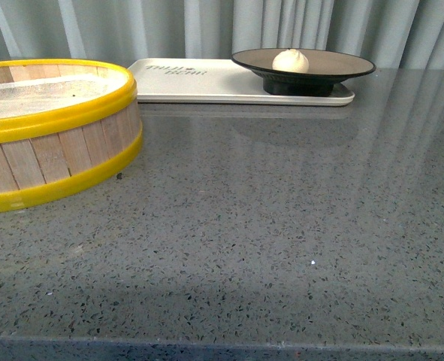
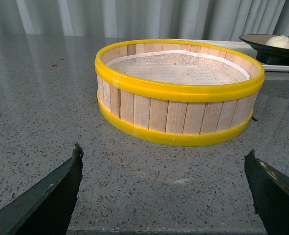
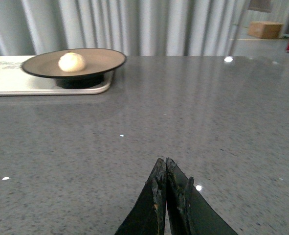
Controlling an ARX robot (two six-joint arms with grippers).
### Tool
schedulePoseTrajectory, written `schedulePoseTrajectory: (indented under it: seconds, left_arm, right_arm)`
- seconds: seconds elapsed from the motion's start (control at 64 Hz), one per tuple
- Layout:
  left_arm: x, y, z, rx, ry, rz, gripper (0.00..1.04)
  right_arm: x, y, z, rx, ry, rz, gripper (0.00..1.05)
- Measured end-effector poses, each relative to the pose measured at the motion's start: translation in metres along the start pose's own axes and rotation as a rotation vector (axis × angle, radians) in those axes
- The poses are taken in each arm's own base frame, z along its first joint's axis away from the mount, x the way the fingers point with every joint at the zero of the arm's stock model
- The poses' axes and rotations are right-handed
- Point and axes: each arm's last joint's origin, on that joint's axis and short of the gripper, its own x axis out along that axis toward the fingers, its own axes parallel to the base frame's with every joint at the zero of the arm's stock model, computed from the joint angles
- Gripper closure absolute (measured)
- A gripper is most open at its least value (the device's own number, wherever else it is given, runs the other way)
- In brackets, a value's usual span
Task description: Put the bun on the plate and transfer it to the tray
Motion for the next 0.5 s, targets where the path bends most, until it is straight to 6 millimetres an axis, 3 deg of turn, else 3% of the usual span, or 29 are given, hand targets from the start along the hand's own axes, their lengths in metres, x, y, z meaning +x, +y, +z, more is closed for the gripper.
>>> schedulePoseTrajectory:
  seconds: [0.5]
  left_arm:
    - [0.0,0.0,0.0,0.0,0.0,0.0,0.07]
  right_arm:
    - [-0.02,0.002,-0.022,-0.003,-0.003,0.017,1.03]
